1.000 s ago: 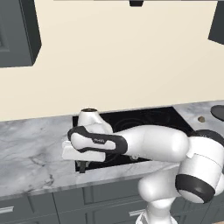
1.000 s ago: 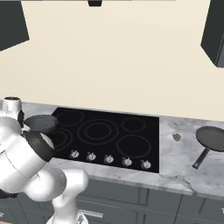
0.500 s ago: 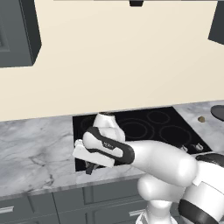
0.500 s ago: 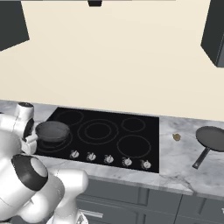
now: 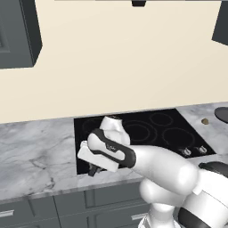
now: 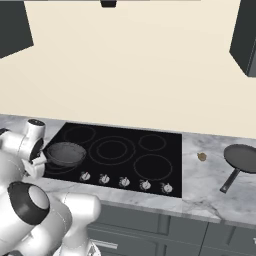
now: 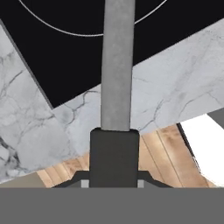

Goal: Place both pans onto different burners. Then place the garlic and the chicken drumstick on different pans.

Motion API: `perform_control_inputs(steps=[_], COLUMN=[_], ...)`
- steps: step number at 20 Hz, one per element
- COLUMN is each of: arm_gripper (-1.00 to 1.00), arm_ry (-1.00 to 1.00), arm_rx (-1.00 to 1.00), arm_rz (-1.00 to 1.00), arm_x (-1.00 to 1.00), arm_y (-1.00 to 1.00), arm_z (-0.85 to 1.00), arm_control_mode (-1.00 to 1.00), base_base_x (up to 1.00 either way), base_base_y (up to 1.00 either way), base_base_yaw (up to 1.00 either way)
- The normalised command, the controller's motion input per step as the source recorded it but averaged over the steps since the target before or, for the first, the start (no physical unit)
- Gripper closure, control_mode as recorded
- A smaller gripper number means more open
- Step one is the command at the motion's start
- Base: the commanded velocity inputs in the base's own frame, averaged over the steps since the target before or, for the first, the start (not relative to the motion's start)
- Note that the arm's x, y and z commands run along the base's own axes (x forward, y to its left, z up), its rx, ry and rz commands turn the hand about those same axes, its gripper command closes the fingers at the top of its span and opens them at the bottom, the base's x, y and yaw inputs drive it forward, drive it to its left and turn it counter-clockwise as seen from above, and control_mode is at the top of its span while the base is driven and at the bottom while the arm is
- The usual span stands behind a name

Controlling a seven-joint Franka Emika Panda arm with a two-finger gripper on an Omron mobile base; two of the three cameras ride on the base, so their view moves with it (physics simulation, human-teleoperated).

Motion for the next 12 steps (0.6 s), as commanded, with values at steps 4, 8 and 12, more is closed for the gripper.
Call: perform_control_inputs(steps=[4, 8, 12], arm_gripper=[1.0, 1.0, 1.0], arm_ry=[0.09, 0.11, 0.12], arm_rx=[0.0, 0.0, 0.0], arm_rz=[0.0, 0.0, 0.0], arm_x=[0.38, 0.34, 0.27], arm_y=[0.06, 0.16, 0.14], arm_z=[-0.03, -0.06, -0.13], arm_control_mode=[-1.0, -1.0, -1.0], base_base_x=[0.0, 0.0, 0.0], base_base_y=[0.0, 0.0, 0.0], base_base_yaw=[0.0, 0.0, 0.0])
